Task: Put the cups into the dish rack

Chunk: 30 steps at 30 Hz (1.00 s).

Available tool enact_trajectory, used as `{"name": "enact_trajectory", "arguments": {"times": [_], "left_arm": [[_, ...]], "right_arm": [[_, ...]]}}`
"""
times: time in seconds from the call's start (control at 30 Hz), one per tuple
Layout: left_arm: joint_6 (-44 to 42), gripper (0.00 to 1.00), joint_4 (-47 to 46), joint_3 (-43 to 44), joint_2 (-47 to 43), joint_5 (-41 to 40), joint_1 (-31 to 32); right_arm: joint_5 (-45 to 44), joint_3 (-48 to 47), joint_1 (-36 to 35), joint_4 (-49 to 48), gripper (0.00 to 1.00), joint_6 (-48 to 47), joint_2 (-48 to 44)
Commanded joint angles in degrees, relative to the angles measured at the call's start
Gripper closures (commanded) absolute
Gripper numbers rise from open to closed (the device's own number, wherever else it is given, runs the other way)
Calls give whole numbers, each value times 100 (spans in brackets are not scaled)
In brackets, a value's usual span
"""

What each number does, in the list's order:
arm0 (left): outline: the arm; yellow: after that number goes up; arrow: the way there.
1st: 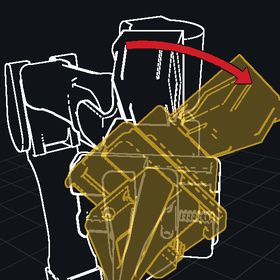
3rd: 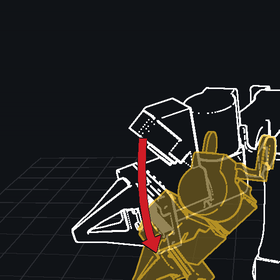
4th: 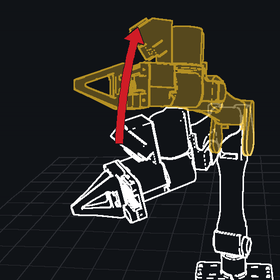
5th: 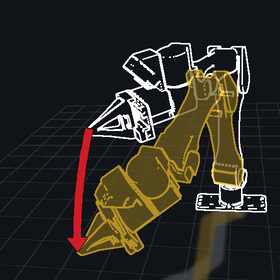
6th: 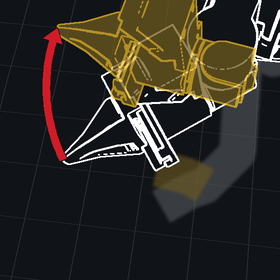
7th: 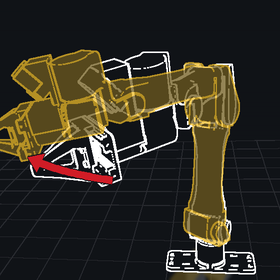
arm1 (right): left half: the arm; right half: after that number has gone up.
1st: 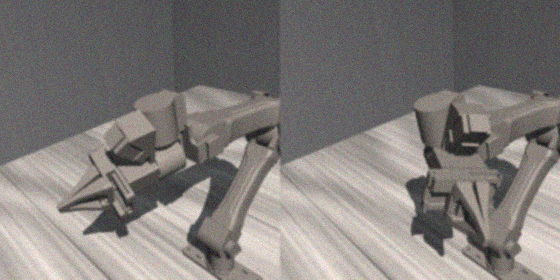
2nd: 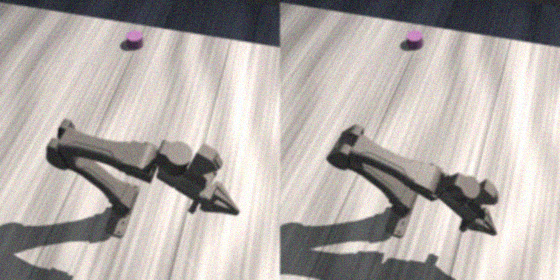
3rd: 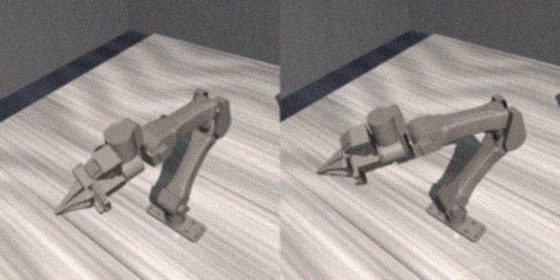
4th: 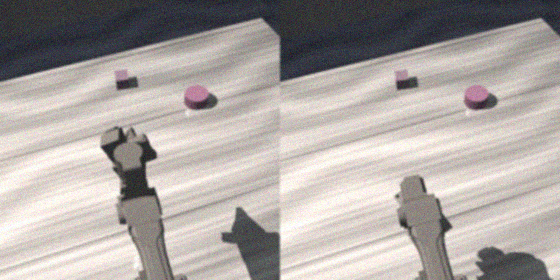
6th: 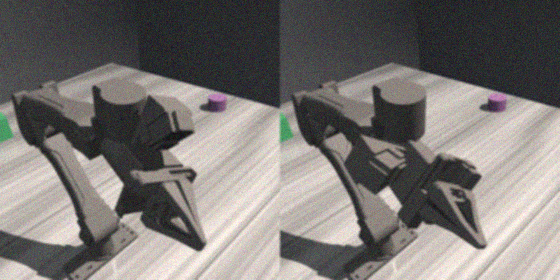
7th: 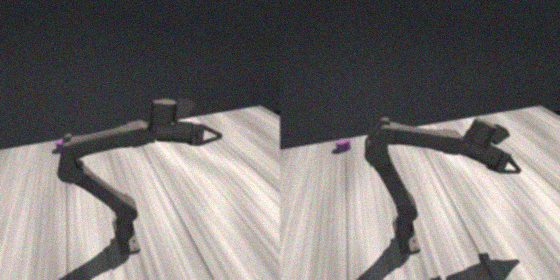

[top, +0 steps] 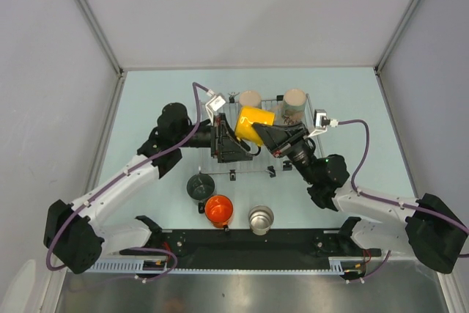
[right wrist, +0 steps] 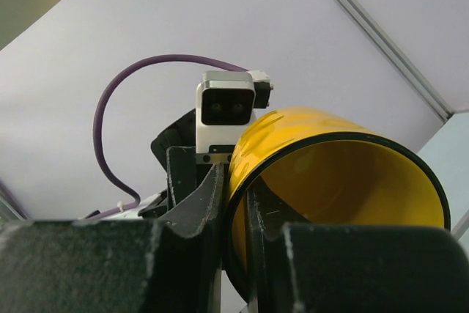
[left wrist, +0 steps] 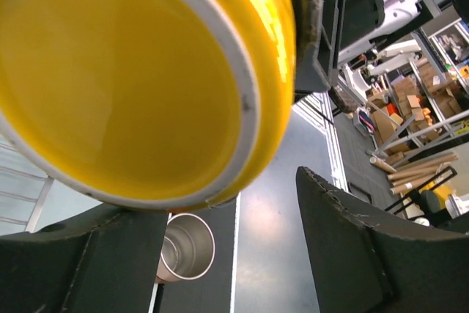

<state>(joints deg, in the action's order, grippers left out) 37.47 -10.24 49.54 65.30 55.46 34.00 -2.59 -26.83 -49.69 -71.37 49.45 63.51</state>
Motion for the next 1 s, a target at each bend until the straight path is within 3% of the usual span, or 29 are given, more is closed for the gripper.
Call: {"name": "enact_trajectory", "arguments": {"times": [0.0,0.1,0.3,0.43,0.67,0.7,0.83,0.87,0.9,0.93,0.97], "left_arm": [[181,28,-505,565,211,-325,28],[251,30,-575,688,247,-387,28],[269,42,-453,952,176,-431,28],[383,68,-461,1066,238,-291,28],[357,84,-391,1128,299,-255,-60],[296,97,-356,1146,308,-273,-86],[-55,99,4,1277,361,-325,-139],[-134,99,161,1312,370,-369,-148],[-396,99,241,1374,361,-413,-148],[-590,99,372,1418,352,-500,-148],[-775,99,661,1462,343,-588,-148]], "right_arm": [[83,-305,-85,-1564,100,249,74],[136,-262,-76,-1520,100,407,83],[487,-42,-119,-1396,100,872,197],[435,230,-304,-1520,100,794,364],[523,424,-453,-1959,100,1005,1260],[523,424,-488,-1968,100,979,1339],[637,477,-542,-1959,100,935,1595],[637,529,-533,-1951,94,943,1543],[593,599,-507,-1951,84,935,1490],[602,722,-489,-1933,66,917,1324],[567,801,-471,-1863,60,891,1218]]}}
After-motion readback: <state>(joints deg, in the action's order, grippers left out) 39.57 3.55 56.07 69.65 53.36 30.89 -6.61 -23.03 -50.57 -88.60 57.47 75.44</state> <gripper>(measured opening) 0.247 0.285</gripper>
